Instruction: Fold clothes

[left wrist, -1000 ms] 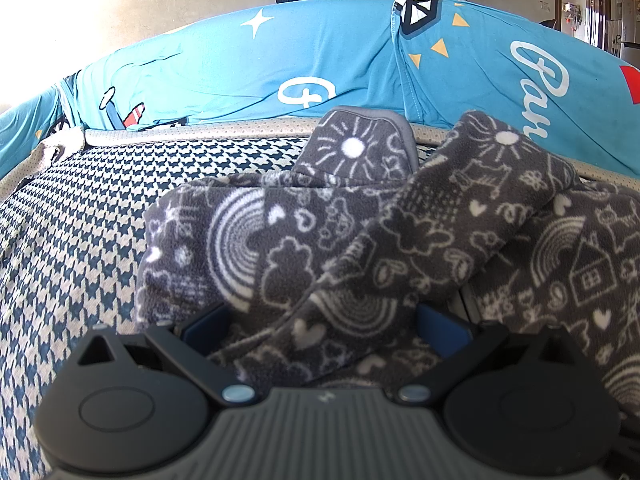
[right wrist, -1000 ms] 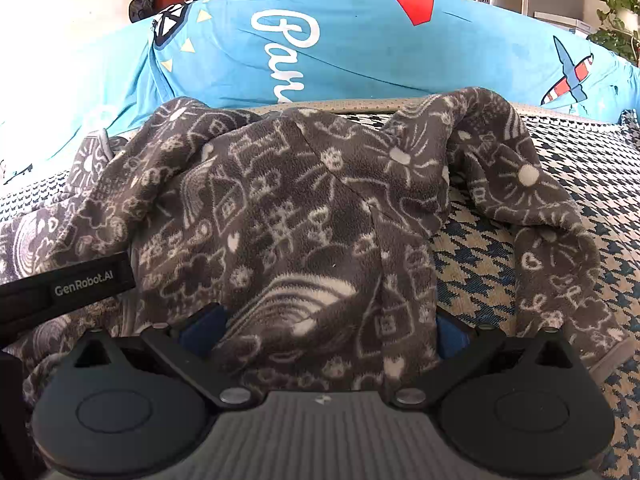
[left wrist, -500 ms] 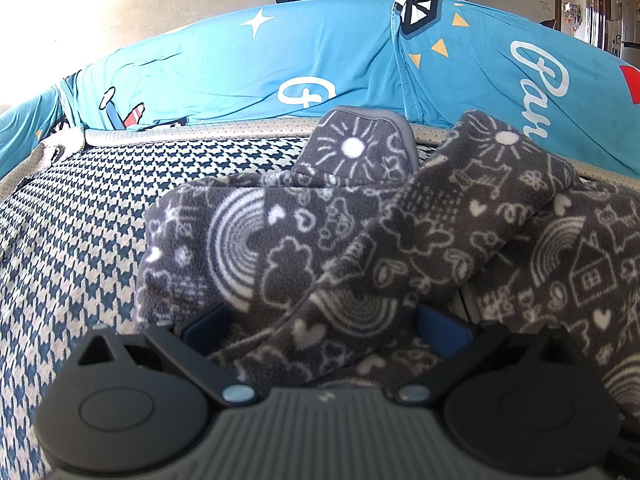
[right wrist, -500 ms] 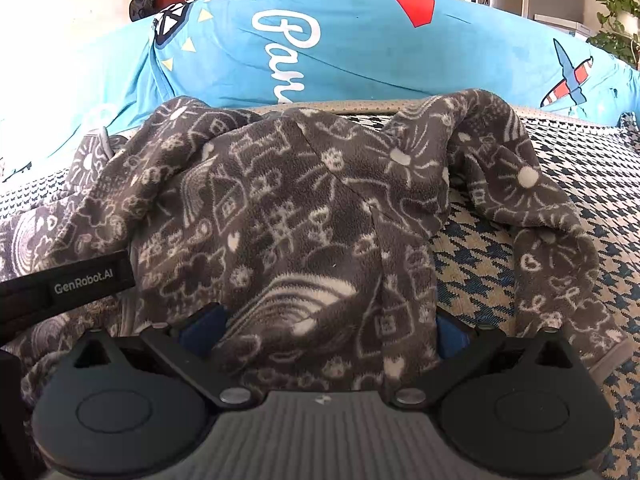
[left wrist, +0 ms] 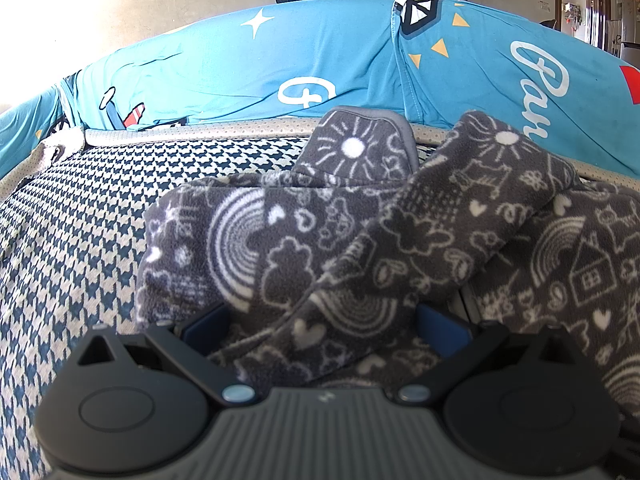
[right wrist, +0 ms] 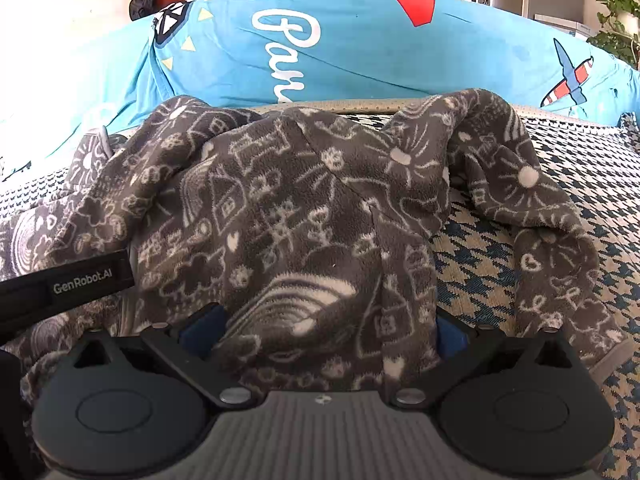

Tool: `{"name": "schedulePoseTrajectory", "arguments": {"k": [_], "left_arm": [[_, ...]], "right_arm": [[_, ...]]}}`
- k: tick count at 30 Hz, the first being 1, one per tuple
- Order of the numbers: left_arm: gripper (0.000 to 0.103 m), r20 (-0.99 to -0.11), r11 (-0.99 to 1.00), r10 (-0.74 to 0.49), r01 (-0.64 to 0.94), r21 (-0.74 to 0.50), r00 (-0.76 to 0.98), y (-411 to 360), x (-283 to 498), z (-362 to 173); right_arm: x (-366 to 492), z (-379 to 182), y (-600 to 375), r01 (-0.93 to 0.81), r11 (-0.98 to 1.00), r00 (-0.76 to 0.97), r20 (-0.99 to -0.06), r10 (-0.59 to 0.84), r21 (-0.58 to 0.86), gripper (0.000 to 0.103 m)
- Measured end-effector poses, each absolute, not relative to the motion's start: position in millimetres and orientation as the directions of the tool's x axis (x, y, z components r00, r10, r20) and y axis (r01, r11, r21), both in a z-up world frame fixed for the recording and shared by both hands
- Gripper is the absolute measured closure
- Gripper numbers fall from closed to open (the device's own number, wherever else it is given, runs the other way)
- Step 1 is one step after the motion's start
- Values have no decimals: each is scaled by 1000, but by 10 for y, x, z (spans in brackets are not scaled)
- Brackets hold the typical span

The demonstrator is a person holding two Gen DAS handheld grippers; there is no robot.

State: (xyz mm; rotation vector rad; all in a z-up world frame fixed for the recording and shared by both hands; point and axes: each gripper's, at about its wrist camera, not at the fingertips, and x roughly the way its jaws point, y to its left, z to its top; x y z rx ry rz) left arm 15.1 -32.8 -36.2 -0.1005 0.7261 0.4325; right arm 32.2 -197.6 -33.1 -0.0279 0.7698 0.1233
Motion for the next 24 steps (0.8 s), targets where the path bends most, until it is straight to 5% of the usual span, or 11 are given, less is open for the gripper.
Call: {"name": "schedulePoseTrajectory", "arguments": {"k": [24], "left_arm": [[0,-662,907,347,-416,59,664,-330,147,-360]], "right_arm": [[319,-354,-1973,-123,992,716,-691,97,12,0]]}}
